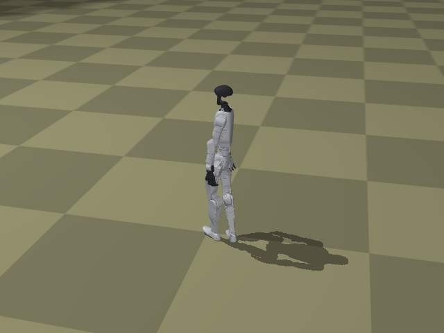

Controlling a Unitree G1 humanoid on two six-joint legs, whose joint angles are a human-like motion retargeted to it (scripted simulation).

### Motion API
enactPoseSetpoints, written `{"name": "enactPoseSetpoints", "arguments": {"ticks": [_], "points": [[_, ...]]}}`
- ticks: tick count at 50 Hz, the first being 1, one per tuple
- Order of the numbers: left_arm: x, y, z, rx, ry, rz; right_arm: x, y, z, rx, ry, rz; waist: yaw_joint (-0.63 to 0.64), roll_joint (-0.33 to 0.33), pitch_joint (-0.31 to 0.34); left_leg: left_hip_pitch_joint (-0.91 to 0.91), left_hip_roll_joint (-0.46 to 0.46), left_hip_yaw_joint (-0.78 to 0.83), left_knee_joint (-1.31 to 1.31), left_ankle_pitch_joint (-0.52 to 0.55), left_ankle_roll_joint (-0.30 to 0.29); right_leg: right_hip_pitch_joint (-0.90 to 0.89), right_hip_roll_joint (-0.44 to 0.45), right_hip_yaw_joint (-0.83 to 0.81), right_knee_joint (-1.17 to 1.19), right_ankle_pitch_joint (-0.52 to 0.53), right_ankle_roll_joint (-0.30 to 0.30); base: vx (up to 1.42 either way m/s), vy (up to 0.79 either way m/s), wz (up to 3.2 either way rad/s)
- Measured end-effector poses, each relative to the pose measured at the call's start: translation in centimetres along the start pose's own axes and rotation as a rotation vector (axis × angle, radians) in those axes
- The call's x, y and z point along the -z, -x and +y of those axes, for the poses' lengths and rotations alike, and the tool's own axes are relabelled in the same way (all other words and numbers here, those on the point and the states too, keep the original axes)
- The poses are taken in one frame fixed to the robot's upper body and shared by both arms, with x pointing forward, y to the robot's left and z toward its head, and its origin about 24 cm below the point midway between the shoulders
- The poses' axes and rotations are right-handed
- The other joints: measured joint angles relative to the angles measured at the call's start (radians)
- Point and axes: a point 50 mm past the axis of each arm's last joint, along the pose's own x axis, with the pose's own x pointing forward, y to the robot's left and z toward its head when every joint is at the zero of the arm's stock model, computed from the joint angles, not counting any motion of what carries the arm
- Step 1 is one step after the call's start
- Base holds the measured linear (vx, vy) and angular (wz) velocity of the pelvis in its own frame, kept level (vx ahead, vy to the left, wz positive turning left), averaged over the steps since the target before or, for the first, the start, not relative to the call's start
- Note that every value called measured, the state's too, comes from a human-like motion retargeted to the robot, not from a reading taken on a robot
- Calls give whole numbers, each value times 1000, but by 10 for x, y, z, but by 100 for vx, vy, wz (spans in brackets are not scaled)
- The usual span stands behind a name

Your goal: In place motions

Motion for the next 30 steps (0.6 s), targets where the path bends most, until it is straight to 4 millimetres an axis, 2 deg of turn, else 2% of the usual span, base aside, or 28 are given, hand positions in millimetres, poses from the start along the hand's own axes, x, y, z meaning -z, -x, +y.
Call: {"name": "enactPoseSetpoints", "arguments": {"ticks": [6,13,18,25,30], "points": [[-7,1,-1,-8,-4,-15,-13,1,-1,8,10,-46,26,7,18,-18,1,28,17,4,1,0,2,22,4,2,-5,-2,0,-13],[-6,2,2,-10,-60,-3,-15,0,3,-12,27,-48,27,2,15,-45,22,104,39,-26,-9,-27,-18,96,4,18,-14,3,8,-53],[3,0,0,13,-34,17,-14,0,3,-3,27,-32,-19,22,-3,-45,43,182,41,-48,15,-58,-2,172,4,34,-28,8,16,-86],[20,-5,0,46,24,28,-18,2,-3,23,-6,-36,-112,28,-41,-56,104,344,54,-103,18,-127,11,329,-7,74,-47,14,20,-124],[37,-10,-11,78,140,27,-20,4,-9,27,-39,-24,-191,38,-82,-57,150,464,62,-150,19,-178,39,434,-36,116,-55,26,19,-132]]}}
